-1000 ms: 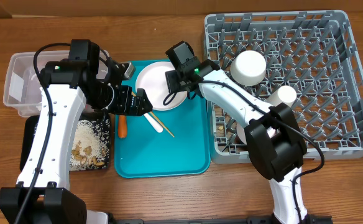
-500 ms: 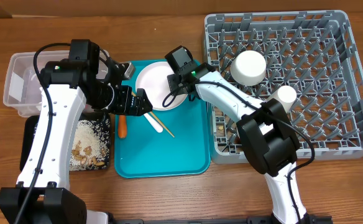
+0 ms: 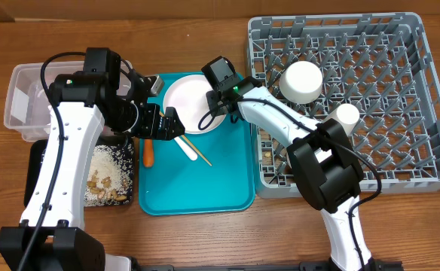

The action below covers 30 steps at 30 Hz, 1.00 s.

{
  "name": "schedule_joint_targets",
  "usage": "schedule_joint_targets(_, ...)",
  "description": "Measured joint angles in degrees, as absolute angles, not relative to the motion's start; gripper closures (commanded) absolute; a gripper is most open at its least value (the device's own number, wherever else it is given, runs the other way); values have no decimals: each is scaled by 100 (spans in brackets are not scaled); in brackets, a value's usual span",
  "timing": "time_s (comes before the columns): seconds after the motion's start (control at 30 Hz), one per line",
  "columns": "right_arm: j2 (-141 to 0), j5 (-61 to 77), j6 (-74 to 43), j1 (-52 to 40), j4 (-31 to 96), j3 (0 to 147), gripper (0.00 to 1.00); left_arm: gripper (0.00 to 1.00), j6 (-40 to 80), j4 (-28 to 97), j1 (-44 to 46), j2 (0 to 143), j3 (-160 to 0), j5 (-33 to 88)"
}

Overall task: Sort waste into correct bins and load items into the dishwasher
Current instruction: 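Lower the right gripper onto the white plate rim and grasp it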

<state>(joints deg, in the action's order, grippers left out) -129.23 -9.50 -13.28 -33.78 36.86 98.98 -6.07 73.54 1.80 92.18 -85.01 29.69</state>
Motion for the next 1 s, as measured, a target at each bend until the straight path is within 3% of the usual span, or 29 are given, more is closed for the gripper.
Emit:
schedule_joint_targets(0.23, -12999, -954, -1330, -3378, 3553, 9898, 52, 0, -607, 7354, 180, 9218, -8501, 2969)
schedule_joint_targets(0.27, -13026, -961, -1330, -3378, 3559, 9898, 45, 0, -607, 7354, 180, 9218, -8501, 2969)
schedule_joint_targets(0.37, -13096, -972, -1326, -3378, 3573, 9898, 40, 0, -607, 7354, 180, 9218, -8501, 2969)
schedule_joint_targets(0.53, -13104, -989, -1367, -3378, 3555, 9894, 17, 0, -607, 7354, 180, 9218, -8501, 2969)
schedule_joint_targets(0.57, -13104, -991, -1350, -3378, 3559, 9896, 22, 0, -607, 7356, 180, 9218, -8501, 2969)
schedule_joint_targets(0.63, -13104, -989, -1323, -3378, 3564, 9894, 53, 0, -607, 7356, 180, 9218, -8501, 2969)
schedule_joint_targets(0.67, -13104, -987, -1337, -3378, 3559, 9894, 62, 0, -607, 7354, 180, 9218, -8501, 2969)
schedule_joint_targets(0.7, -13104, -991, -1326, -3378, 3557, 9894, 66, 0, -607, 7354, 180, 9218, -8501, 2969)
schedule_joint_targets(0.9, -13104, -989, -1341, -3378, 3566, 9894, 67, 0, -607, 7354, 180, 9218, -8501, 2967)
schedule_joint_targets(1.0, -13104, -996, -1313, -3378, 3570, 9894, 83, 0, -607, 7354, 180, 9218, -8501, 2967)
